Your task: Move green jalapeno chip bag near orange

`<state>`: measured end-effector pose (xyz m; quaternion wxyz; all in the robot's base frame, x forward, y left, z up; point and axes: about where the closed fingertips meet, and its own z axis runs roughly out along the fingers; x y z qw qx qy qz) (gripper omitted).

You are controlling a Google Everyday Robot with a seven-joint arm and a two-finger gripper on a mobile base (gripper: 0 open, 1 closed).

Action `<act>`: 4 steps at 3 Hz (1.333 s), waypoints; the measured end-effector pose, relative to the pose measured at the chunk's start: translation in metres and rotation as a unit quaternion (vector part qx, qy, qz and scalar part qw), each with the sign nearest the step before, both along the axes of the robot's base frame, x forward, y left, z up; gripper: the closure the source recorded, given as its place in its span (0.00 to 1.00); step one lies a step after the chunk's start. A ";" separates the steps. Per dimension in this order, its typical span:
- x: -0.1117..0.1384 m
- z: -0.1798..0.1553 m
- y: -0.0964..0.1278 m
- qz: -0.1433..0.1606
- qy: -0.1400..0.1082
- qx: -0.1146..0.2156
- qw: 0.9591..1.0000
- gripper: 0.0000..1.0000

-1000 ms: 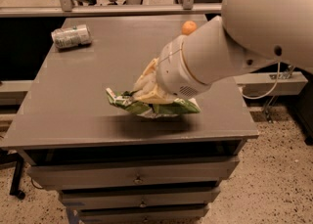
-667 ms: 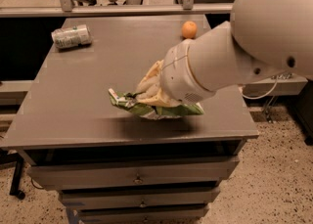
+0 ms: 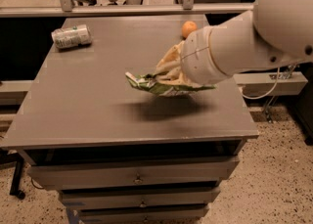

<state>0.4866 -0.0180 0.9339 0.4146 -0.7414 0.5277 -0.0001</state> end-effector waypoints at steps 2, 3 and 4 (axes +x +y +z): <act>0.098 -0.003 -0.048 0.027 -0.064 -0.038 0.997 1.00; 0.138 -0.008 -0.066 0.028 -0.070 -0.050 0.996 1.00; 0.177 -0.016 -0.082 0.019 -0.067 -0.061 0.996 1.00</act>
Offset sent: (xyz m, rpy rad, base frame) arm 0.1654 -0.0811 -0.0077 -0.1175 -0.1713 0.0684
